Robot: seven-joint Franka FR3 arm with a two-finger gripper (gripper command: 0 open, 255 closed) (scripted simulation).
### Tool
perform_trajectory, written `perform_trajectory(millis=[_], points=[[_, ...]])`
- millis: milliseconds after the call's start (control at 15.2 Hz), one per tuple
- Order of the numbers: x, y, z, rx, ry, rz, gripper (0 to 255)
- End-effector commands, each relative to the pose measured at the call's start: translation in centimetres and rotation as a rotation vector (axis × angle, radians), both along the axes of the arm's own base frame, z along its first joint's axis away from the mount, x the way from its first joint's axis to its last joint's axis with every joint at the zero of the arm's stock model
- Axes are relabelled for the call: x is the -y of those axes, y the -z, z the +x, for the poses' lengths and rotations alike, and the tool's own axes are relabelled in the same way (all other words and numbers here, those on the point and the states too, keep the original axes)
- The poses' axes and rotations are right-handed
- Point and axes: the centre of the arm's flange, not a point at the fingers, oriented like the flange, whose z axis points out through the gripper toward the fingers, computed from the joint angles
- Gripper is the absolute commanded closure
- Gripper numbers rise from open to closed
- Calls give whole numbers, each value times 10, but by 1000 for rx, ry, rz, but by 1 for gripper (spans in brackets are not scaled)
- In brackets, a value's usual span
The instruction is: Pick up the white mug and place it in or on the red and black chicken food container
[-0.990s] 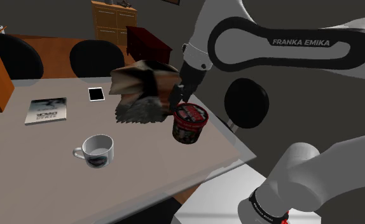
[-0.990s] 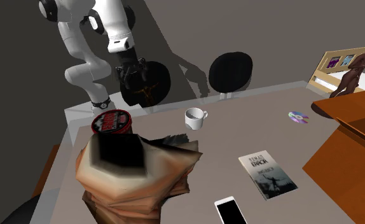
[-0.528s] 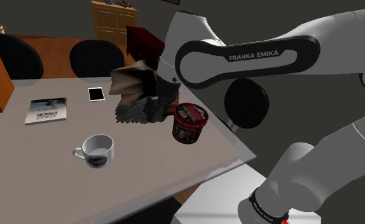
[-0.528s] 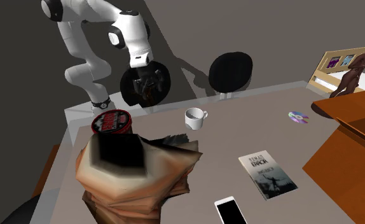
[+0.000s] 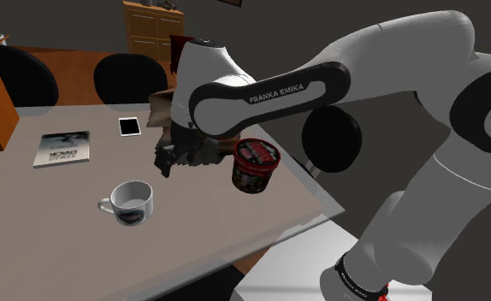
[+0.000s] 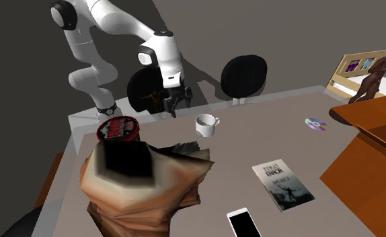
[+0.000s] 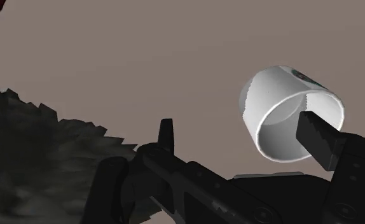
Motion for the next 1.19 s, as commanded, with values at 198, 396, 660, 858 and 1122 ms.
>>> perform_trajectory(millis=[198,396,660,858,1122], points=[[-41,42,36,-8,4,7,0],[-62,64,57,-12,6,10,0],[-64,85,60,-12,6,10,0],[-66,100,61,-12,6,10,0],[-66,103,62,-12,6,10,0]])
